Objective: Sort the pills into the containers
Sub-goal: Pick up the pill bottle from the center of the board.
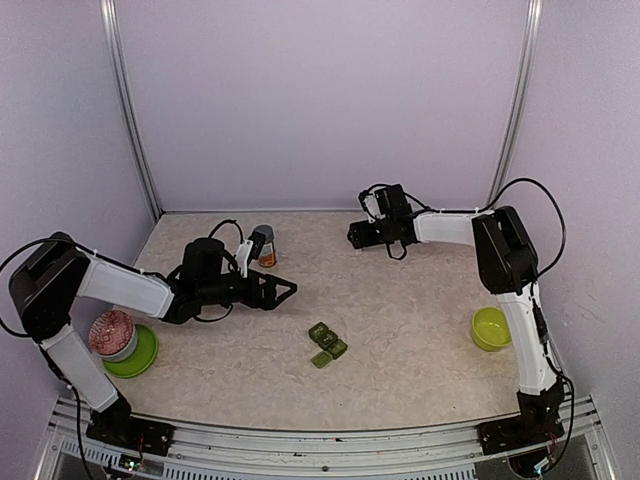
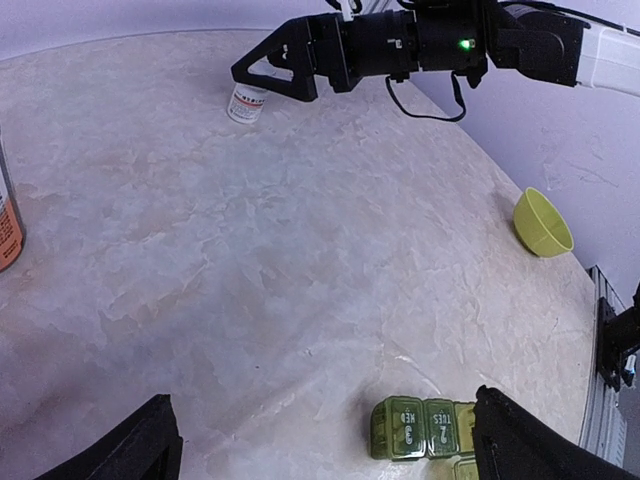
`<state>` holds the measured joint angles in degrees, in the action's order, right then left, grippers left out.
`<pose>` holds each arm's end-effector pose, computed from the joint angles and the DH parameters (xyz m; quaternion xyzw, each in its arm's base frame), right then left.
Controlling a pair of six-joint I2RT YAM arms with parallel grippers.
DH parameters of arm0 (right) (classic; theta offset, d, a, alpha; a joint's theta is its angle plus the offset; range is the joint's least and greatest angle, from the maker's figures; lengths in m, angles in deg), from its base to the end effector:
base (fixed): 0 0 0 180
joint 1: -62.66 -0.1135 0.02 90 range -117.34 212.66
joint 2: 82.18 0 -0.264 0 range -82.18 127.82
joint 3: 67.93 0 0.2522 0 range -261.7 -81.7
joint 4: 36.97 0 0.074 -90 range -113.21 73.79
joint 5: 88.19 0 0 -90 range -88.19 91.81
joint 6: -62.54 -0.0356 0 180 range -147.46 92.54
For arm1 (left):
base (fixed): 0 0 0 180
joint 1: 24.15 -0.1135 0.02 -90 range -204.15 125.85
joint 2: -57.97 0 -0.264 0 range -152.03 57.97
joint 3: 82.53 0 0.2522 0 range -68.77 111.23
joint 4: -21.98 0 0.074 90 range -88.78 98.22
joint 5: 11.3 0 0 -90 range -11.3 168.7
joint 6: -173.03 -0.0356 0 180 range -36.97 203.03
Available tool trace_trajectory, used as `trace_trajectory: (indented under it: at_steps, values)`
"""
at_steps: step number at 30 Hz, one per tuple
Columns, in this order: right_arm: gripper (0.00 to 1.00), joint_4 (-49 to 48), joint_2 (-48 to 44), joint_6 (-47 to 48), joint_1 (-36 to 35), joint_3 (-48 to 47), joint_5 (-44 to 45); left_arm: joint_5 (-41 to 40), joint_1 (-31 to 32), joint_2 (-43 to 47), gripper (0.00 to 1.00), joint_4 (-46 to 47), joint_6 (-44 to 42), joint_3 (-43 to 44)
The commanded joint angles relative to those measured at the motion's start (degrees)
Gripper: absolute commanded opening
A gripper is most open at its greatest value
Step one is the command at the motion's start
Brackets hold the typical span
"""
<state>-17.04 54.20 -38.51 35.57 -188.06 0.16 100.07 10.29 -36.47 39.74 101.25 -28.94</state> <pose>0.4818 0.2476 0.1604 -0.1309 0.8820 0.1600 0.4235 0.2646 -0.1972 0.1697 0.2169 0.7972 -0.3789 0.4169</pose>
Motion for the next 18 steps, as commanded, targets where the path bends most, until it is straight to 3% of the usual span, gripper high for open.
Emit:
trace_trajectory:
  at_steps: [1, 11, 18]
  values:
    - [0.82, -0.96, 2.24, -1.07, -0.24, -0.80, -3.45, 0.08, -0.18, -0.88, 0.99, 0.50, 0.24, 0.86]
    - [0.56, -2.09, 2.78, 1.29, -0.40, 0.43, -2.48, 0.43, -0.18, -1.74, 0.99, 0.56, 0.41, 1.12]
    - [0.28, -2.43, 2.21, 3.42, -1.39, 1.60, -0.69, 0.69, -0.12, -2.00, 0.99, 0.51, 0.41, 1.30]
